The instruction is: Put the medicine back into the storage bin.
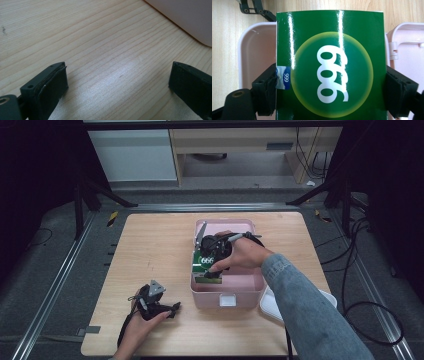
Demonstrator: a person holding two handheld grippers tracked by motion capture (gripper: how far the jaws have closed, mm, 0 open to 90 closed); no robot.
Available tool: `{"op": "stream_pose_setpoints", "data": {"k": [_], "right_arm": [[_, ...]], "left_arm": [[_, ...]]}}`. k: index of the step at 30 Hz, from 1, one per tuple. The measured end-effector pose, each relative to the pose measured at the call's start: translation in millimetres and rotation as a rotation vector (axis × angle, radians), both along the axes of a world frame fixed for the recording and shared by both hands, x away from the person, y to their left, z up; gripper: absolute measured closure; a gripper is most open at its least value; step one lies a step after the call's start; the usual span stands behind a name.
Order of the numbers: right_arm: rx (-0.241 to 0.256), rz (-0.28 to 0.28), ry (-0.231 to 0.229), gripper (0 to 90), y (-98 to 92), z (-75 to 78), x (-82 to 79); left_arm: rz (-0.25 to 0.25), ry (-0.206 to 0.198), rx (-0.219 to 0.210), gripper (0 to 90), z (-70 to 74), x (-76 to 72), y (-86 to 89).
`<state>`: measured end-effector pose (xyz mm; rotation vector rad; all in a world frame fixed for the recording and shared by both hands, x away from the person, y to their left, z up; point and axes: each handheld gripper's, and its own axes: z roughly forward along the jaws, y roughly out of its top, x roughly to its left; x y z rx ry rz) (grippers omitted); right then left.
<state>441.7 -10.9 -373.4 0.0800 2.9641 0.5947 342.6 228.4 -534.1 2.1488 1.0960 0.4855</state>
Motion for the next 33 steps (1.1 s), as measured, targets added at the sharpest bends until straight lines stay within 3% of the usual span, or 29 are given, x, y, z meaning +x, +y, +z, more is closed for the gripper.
{"op": "stream_pose_setpoints", "data": {"k": [17,33], "right_arm": [[-0.031,0.026,0.026,16.6,9.1,-17.4,-0.7],[-0.037,0.025,0.046,16.4,8.9,-43.9,5.0]], "left_arm": [[0.000,0.000,0.001,1.3,0.0,0.0,0.0],[-0.002,0.003,0.004,1.2,0.3,0.0,0.2]]}}
